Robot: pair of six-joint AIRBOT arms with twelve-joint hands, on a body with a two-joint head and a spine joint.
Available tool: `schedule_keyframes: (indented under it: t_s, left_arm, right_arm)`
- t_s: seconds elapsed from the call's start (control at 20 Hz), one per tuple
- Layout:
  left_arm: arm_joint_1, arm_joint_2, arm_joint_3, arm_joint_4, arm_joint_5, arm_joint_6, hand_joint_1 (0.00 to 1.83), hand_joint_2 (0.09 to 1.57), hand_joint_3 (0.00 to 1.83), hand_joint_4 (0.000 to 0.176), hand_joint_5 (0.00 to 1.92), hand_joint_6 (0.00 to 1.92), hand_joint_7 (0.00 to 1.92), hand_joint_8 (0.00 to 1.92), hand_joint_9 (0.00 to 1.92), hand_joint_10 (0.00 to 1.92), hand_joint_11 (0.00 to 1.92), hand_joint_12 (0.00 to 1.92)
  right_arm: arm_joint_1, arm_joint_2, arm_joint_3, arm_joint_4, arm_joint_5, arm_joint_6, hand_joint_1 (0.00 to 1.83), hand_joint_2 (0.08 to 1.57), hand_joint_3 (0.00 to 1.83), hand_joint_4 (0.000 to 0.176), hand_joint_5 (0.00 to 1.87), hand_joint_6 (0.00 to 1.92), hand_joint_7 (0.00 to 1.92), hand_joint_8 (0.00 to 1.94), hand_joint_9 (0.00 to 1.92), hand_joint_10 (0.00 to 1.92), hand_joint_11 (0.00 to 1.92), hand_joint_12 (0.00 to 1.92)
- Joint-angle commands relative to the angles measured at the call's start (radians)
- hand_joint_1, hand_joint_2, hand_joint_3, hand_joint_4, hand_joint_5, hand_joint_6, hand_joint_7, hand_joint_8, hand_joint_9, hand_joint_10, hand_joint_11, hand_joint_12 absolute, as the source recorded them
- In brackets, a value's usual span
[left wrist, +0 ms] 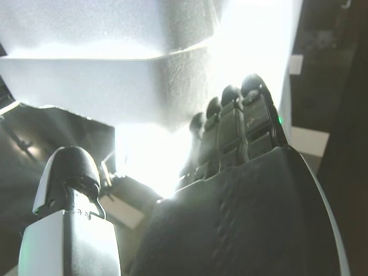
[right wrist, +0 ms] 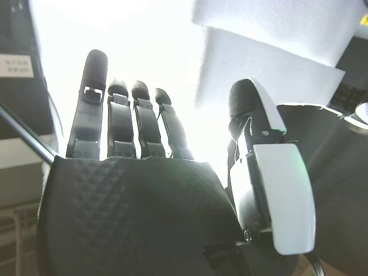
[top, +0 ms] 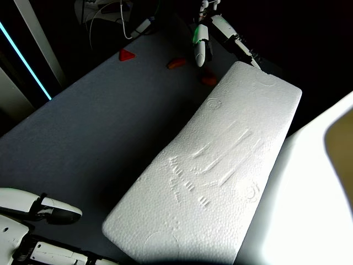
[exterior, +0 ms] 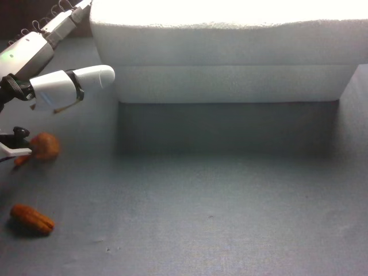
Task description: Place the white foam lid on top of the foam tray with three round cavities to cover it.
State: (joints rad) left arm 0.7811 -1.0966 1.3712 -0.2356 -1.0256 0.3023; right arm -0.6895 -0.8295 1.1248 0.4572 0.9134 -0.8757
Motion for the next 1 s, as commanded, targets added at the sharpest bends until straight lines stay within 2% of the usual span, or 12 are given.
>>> schedule_keyframes:
  t_s: [0.0,0.1,0.2,0.3,0.4,0.5,0.55,0.6,0.65,0.7,0.85,0.95]
  left_arm:
    - [-0.01,0.006,0.003,-0.007,-0.128,-0.004,0.41,1.14,0.0,0.0,0.0,0.0,0.0,0.0,0.0,0.0,0.0,0.27]
    - [-0.011,0.006,0.003,-0.007,-0.129,-0.004,0.39,1.13,0.0,0.003,0.0,0.0,0.0,0.0,0.0,0.0,0.0,0.4]
    - [-0.012,0.006,0.003,-0.006,-0.129,-0.004,0.42,1.13,0.0,0.021,0.0,0.0,0.0,0.0,0.0,0.0,0.0,0.32]
    - [-0.014,0.006,0.003,-0.004,-0.128,-0.004,0.42,1.12,0.0,0.017,0.0,0.0,0.0,0.0,0.0,0.0,0.0,0.14]
    - [-0.018,0.004,0.003,0.001,-0.127,-0.004,0.43,1.13,0.01,0.01,0.0,0.0,0.0,0.0,0.0,0.0,0.0,0.12]
    - [-0.022,0.002,0.002,0.009,-0.128,-0.004,0.45,1.15,0.0,0.0,0.0,0.0,0.0,0.0,0.0,0.0,0.0,0.05]
    - [-0.026,0.001,0.003,0.013,-0.127,-0.005,0.46,1.14,0.0,0.009,0.0,0.0,0.0,0.0,0.0,0.0,0.0,0.0]
    - [-0.03,0.001,0.003,0.016,-0.125,-0.005,0.46,1.14,0.0,0.009,0.0,0.0,0.0,0.0,0.0,0.0,0.0,0.0]
    - [-0.034,0.001,0.004,0.019,-0.125,-0.005,0.48,1.14,0.0,0.009,0.0,0.0,0.0,0.0,0.0,0.0,0.0,0.0]
    - [-0.038,0.001,0.005,0.02,-0.126,-0.005,0.48,1.13,0.0,0.023,0.0,0.0,0.0,0.0,0.0,0.0,0.0,0.0]
    - [-0.05,-0.002,0.01,0.024,-0.128,-0.005,0.49,1.14,0.0,0.033,0.0,0.0,0.0,0.0,0.0,0.0,0.0,0.0]
    - [-0.057,-0.006,0.016,0.026,-0.12,-0.005,0.48,1.14,0.0,0.018,0.0,0.0,0.0,0.0,0.0,0.0,0.0,0.0]
  right_arm:
    - [0.01,0.012,0.012,0.003,0.114,0.005,0.43,1.3,0.0,0.0,0.0,0.0,0.0,0.0,0.0,0.0,0.0,0.89]
    - [0.017,0.004,0.015,-0.006,0.107,0.007,0.43,1.29,0.0,0.0,0.0,0.0,0.0,0.0,0.0,0.0,0.0,1.06]
    - [0.025,-0.002,0.017,-0.016,0.101,0.007,0.42,1.3,0.0,0.0,0.0,0.0,0.0,0.0,0.0,0.0,0.0,0.99]
    - [0.031,-0.004,0.017,-0.023,0.101,0.009,0.4,1.32,0.0,0.0,0.0,0.0,0.0,0.0,0.0,0.0,0.0,0.91]
    - [0.039,-0.006,0.017,-0.034,0.101,0.009,0.4,1.31,0.0,0.0,0.0,0.0,0.0,0.0,0.0,0.0,0.0,0.82]
    - [0.045,-0.006,0.017,-0.037,0.104,0.009,0.42,1.29,0.0,0.017,0.0,0.0,0.0,0.0,0.0,0.0,0.0,1.24]
    - [0.049,-0.006,0.016,-0.039,0.107,0.01,0.42,1.29,0.0,0.011,0.0,0.0,0.0,0.0,0.0,0.0,0.0,1.32]
    - [0.055,-0.006,0.016,-0.041,0.11,0.01,0.42,1.29,0.0,0.011,0.0,0.0,0.0,0.0,0.0,0.0,0.0,1.32]
    - [0.06,-0.006,0.017,-0.044,0.112,0.01,0.45,1.29,0.0,0.0,0.0,0.0,0.0,0.0,0.0,0.0,0.0,1.32]
    - [0.065,-0.006,0.017,-0.046,0.114,0.01,0.47,1.29,0.0,0.0,0.0,0.0,0.0,0.0,0.0,0.0,0.0,1.34]
    - [0.081,-0.006,0.02,-0.053,0.12,0.009,0.48,1.3,0.0,0.007,0.0,0.0,0.0,0.0,0.02,0.01,0.0,1.25]
    - [0.087,-0.006,0.023,-0.054,0.121,0.009,0.48,1.3,0.0,0.016,0.0,0.0,0.0,0.0,0.0,0.0,0.0,1.3]
